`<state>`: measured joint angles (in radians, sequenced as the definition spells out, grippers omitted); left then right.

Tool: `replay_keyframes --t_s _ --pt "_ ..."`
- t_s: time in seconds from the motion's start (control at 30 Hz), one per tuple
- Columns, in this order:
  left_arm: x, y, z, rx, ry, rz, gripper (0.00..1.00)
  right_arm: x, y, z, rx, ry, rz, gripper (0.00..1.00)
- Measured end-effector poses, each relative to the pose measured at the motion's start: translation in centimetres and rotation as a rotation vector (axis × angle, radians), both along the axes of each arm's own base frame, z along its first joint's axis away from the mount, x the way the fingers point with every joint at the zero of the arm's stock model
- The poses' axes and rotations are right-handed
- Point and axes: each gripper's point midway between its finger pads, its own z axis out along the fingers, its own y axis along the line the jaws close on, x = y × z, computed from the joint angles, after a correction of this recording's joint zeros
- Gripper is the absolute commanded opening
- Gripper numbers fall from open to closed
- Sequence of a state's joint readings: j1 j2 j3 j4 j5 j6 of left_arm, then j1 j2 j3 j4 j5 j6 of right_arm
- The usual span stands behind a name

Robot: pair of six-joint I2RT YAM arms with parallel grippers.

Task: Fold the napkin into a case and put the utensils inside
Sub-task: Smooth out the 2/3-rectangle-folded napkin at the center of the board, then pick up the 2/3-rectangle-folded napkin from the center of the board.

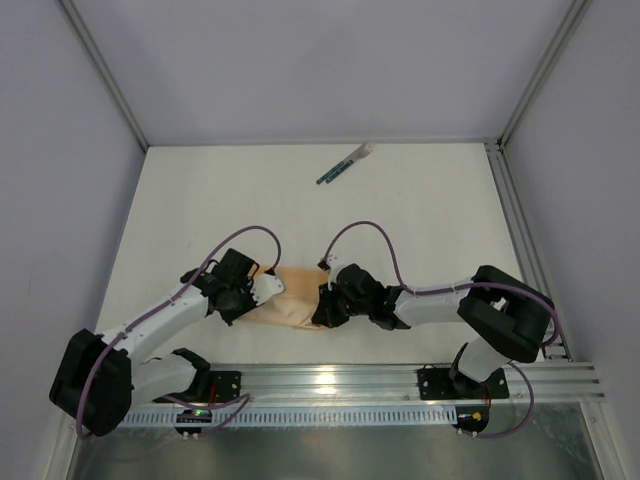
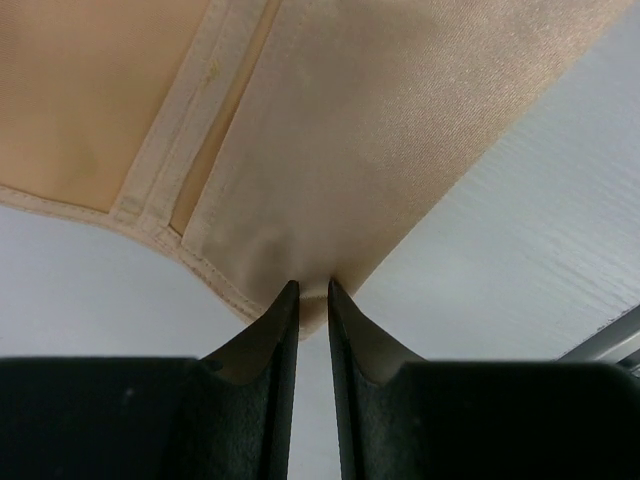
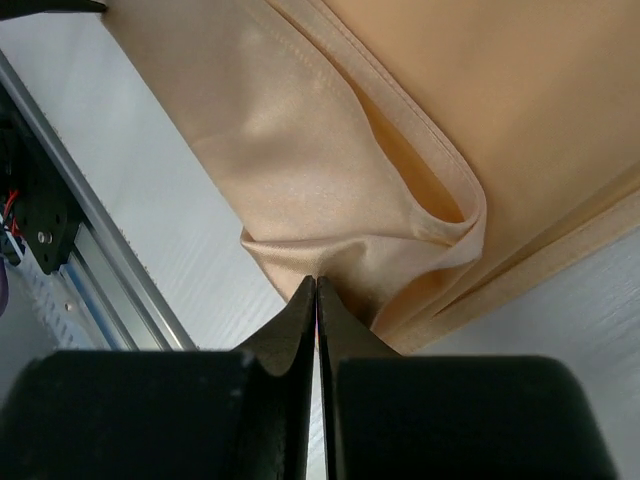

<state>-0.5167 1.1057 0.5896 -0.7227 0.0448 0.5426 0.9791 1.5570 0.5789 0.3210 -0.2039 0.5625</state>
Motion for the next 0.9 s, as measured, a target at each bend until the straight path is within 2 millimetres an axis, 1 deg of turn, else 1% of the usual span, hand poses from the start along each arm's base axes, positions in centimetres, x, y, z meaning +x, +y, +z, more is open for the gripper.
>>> replay_keyframes --t_s 0.1,0.17,0.33,0.47,0.5,0.53,0.6,0.63,0.67,0.73,0.77,0.8,0.83,0.9 --pt "-0.1 0.5 -1.3 0.039 0.023 0.0 0.19 0.1 -0.5 -1.3 0.014 0.043 -0.029 0.04" --pt "0.0 0.8 -1.9 0.057 0.024 -0.003 0.19 0.3 -0.6 -1.4 0.047 0.06 -0.05 0.04" --pt "0.4 0.8 -1.8 0.057 0.009 -0.003 0.19 0.4 -0.5 -1.5 0.126 0.106 -0.073 0.04" --pt "0.2 0.5 -1.3 0.018 0.012 -0.002 0.27 0.4 -0.3 -1.4 0.144 0.117 -0.072 0.04" --pt "0.2 0.3 -0.8 -0.002 0.012 -0.001 0.28 0.4 -0.3 -1.4 0.144 0.117 -0.071 0.06" --pt "0.1 0.0 -0.2 -0.022 0.018 0.002 0.33 0.4 -0.3 -1.4 0.141 0.118 -0.066 0.07" --pt "1.3 -1.0 2.2 -0.077 -0.009 0.006 0.38 0.4 -0.2 -1.2 0.126 0.118 -0.056 0.09" --pt "2.2 -1.7 3.6 -0.108 -0.034 0.011 0.46 0.4 -0.3 -1.1 0.114 0.115 -0.05 0.1" --pt "3.1 -2.2 4.9 -0.134 -0.064 0.018 0.5 0.4 -0.4 -0.8 0.101 0.109 -0.041 0.11" --pt "5.2 -3.0 7.4 -0.189 -0.124 0.052 0.58 0.5 -0.4 0.3 0.086 0.091 -0.025 0.13" --pt "6.2 -3.2 8.3 -0.207 -0.142 0.076 0.6 0.7 -0.3 1.1 0.083 0.077 -0.016 0.14" --pt "7.2 -3.3 8.9 -0.224 -0.155 0.103 0.61 0.9 -0.1 2.0 0.083 0.06 -0.005 0.14" --pt "8.2 -3.2 9.0 -0.232 -0.158 0.134 0.62 1.2 0.2 3.2 0.092 0.037 0.005 0.15" --pt "10.2 -2.7 8.4 -0.237 -0.141 0.202 0.63 1.9 1.0 5.3 0.114 -0.006 0.021 0.15"
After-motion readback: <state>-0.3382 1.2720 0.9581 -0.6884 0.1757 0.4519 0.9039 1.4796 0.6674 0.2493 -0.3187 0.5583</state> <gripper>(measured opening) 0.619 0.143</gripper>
